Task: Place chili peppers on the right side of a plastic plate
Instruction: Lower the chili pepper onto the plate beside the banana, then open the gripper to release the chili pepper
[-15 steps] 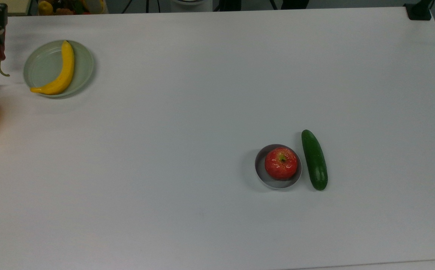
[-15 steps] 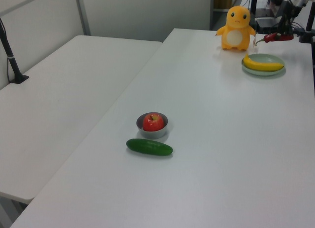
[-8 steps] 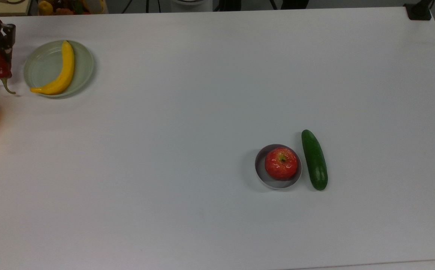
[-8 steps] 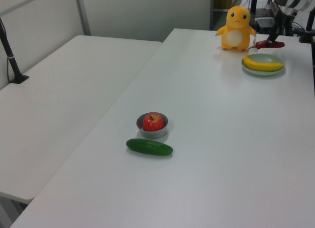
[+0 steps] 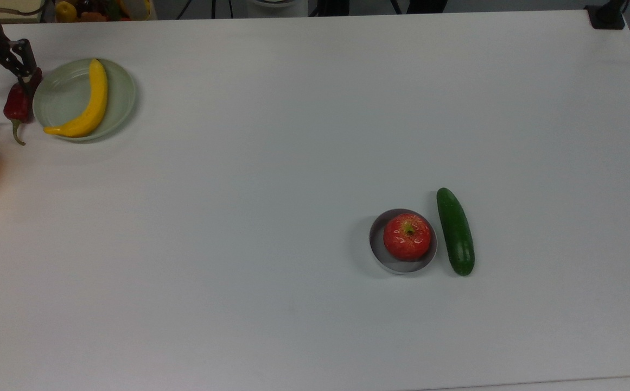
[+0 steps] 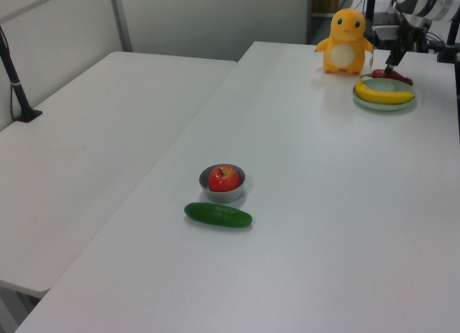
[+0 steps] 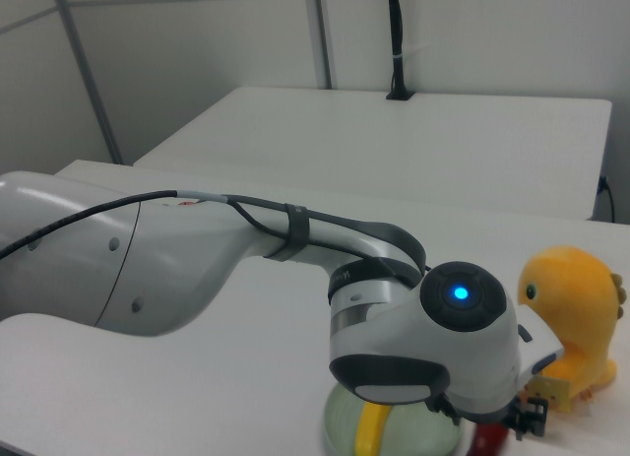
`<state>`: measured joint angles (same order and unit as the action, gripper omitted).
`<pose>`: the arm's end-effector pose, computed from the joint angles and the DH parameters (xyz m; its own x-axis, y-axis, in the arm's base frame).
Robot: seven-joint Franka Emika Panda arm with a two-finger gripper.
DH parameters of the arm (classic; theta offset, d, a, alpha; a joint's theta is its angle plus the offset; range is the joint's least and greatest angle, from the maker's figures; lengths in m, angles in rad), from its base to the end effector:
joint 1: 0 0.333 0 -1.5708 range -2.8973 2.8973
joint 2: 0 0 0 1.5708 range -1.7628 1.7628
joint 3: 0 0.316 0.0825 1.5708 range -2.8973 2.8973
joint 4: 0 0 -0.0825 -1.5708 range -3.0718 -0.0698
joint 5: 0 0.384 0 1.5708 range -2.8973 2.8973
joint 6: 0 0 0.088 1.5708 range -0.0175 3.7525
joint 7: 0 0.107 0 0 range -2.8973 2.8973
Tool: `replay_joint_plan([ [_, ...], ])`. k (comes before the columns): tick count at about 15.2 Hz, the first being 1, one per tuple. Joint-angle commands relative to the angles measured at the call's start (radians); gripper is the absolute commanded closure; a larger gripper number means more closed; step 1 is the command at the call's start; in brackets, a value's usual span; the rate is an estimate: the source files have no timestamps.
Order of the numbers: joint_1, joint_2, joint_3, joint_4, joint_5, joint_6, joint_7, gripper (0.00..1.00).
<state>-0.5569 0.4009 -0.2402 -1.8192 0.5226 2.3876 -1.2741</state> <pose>0.4738 -0.4599 0.3418 0.9274 0.1490 0.3432 0.1466 -0.9886 0.0333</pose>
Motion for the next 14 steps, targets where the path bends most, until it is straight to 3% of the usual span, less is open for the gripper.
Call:
replay_joint_plan([
  [1,0.005,-0.01,0.001,-0.005,0.027,0.022,-0.002,0.0],
  [8,0.049,-0.143,0.004,0.017,0.002,-0.088,0.159,0.0],
  [14,0.116,-0.264,-0.008,0.121,-0.03,-0.332,0.353,0.0],
])
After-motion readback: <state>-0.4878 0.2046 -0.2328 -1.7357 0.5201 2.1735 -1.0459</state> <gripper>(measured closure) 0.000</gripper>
